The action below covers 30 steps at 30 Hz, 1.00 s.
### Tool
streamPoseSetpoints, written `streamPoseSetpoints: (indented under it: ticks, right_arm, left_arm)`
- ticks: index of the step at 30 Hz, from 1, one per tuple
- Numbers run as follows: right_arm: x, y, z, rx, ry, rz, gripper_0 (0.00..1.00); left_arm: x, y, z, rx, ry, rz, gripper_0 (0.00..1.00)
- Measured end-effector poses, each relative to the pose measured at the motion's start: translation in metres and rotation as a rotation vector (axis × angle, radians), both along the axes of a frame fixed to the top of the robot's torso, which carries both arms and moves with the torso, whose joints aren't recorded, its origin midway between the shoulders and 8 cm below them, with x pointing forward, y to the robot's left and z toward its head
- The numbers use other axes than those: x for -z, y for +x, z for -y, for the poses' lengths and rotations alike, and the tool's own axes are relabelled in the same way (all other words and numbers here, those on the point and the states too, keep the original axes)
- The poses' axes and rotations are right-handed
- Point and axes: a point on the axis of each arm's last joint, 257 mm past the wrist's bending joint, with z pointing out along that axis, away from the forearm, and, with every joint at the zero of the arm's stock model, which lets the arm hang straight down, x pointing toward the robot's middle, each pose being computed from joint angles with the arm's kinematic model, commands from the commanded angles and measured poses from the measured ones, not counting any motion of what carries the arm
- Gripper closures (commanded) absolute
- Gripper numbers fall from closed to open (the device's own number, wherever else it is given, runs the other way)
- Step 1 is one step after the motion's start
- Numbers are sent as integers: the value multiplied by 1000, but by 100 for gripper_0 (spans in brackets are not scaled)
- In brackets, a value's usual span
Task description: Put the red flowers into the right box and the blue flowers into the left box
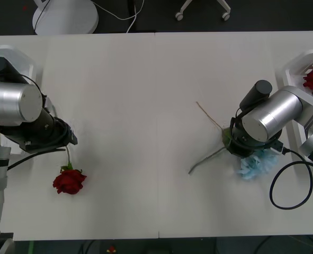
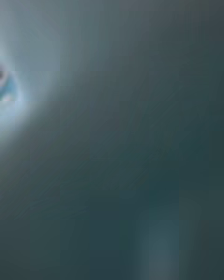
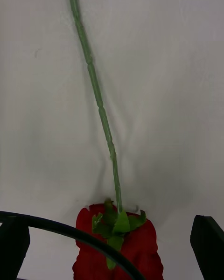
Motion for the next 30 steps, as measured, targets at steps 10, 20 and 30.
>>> streamPoseSetpoints:
  ticks: [10, 20, 30]
  right_arm:
    - [1, -1, -6, -94, -7, -7, 100]
    - [-12, 3, -26, -418, -86, 34, 100]
    - [-52, 18, -53, -1034, -346, 148, 100]
  left_arm:
    - [40, 6, 4, -8, 7, -32, 0]
    - [52, 11, -1, -22, 14, -2, 7]
    - [72, 11, -2, -24, 26, 2, 35]
